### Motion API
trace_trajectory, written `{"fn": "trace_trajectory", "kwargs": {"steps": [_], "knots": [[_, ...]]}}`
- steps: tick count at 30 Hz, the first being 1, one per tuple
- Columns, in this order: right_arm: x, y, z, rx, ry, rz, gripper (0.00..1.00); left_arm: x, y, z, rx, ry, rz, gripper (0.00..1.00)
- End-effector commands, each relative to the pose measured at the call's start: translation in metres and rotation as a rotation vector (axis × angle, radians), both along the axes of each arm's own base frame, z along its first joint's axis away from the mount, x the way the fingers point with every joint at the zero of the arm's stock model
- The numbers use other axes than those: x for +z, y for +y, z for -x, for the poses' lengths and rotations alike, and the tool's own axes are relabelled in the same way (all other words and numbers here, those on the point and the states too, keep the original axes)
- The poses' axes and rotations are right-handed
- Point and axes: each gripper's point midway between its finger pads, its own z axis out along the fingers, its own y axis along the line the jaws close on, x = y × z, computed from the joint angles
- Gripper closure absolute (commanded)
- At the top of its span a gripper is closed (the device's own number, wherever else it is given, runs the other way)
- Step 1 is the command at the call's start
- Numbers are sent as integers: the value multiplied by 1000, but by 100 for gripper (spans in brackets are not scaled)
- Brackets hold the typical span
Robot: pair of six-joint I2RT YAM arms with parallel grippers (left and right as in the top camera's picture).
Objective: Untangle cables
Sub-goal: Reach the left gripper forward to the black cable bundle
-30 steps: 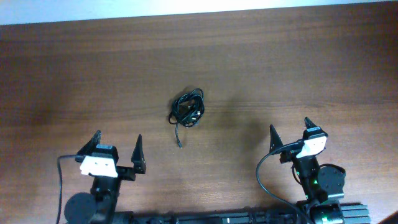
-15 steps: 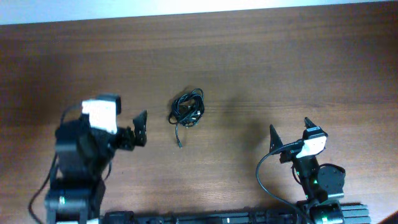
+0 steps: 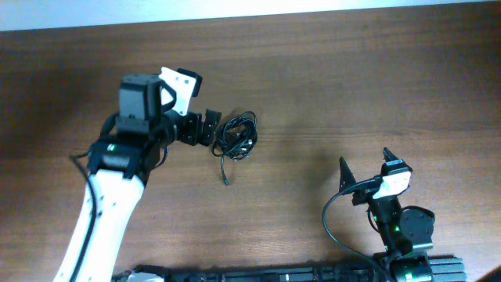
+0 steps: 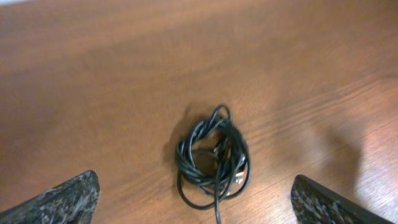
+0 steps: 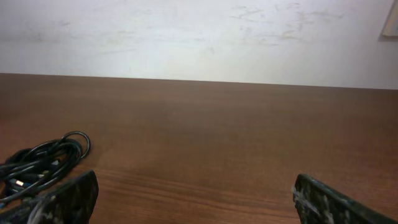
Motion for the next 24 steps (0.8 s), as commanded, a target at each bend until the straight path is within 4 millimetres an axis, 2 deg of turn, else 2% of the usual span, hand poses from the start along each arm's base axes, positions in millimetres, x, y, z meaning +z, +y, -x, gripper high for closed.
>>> {"fn": "trace_trajectory", "kwargs": {"steps": [1,4,5,7,10,12,16,22,24], "knots": [[-3,1,0,5,8,-4,1,-34,-6,-12,-27,89,-22,1],[-3,1,0,5,8,-4,1,-76,-8,-22,1,203,-22,1],[-3,1,0,6,8,-4,1,-88,-9,-26,34,240,-5,5],[-3,1,0,5,8,-4,1,-108,-10,-34,122,307,46,28],[-3,1,0,5,7,-4,1,-132,-12,-41,251,390,107,40],[-3,1,0,5,7,-4,1,-149,-13,-42,310,425,93,41],[-3,1,0,5,8,-4,1,-169,-22,-38,315,441,20,41],[-3,1,0,6,8,-4,1,-201,-21,-31,373,434,-156,52],[-3,1,0,5,8,-4,1,-207,-22,-29,378,444,-169,64]]}}
